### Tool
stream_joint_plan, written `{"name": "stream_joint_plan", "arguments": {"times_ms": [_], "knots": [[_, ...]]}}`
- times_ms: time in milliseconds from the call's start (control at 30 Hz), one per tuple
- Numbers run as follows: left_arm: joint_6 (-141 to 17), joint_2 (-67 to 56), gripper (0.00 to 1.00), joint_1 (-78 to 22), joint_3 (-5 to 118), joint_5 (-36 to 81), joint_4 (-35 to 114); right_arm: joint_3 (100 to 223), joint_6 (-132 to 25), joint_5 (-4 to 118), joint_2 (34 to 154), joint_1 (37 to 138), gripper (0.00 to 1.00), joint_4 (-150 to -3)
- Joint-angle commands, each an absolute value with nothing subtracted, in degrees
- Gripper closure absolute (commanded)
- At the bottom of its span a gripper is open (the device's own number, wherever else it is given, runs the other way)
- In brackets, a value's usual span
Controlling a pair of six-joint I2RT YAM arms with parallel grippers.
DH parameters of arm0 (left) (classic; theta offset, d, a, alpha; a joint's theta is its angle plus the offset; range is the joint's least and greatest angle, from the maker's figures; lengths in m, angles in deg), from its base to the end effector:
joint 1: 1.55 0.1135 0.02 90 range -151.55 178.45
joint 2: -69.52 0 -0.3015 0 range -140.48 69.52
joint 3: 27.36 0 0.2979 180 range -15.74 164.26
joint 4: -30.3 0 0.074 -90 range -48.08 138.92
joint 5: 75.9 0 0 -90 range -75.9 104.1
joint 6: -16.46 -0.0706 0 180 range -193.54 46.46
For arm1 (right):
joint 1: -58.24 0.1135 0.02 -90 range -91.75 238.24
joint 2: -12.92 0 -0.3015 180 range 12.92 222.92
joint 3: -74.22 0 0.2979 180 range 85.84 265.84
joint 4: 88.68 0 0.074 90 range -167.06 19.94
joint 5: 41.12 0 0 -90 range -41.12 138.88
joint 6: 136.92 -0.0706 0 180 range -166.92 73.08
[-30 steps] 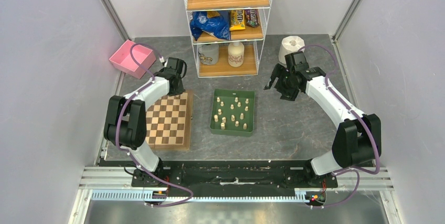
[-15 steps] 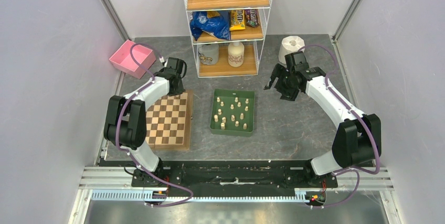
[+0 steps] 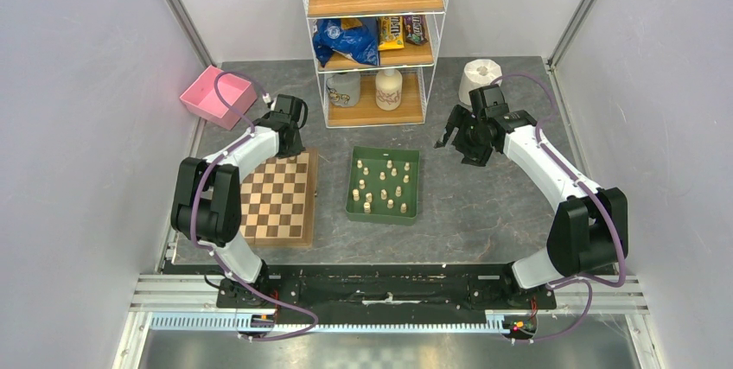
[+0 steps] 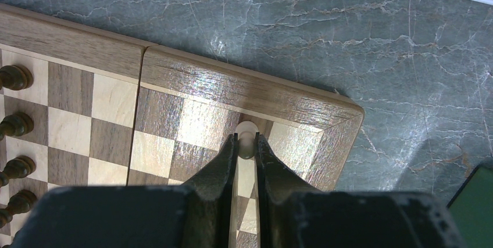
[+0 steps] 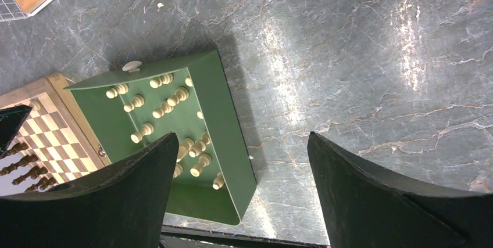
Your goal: Set up the chess pieces on the board
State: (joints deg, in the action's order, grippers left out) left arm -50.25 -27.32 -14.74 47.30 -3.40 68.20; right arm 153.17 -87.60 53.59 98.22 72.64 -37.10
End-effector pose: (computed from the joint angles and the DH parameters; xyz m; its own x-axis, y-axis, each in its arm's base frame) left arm 0.3965 -0.0711 0.1779 -0.8034 -0.1990 -0.5612 -0.2679 0.9625 0.0422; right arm 0.3550 0.0971 0.2587 -0.8115 0.4623 -0.3573 0.3150 0.8612 0.3989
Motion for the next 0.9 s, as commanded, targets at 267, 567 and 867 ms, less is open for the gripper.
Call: {"name": "stream_joint_plan", "arguments": {"times_ms": [267,567,867], "knots": [[-50.9,-27.3,0.72,-14.5,46.9,-2.5,69.1,155.2,-87.9,54.3,98.2,72.4,0.1,-37.6],[-51.2,-26.3,0.61,-14.5,48.3,-3.1,70.1,155.2,-88.0,54.3,98.0,72.4,0.1,-37.6],[-50.7,-16.2,0.26,-14.5,49.3,-1.6,71.2,155.3,-88.1,53.9,97.6,72.4,0.1,-37.6]]}}
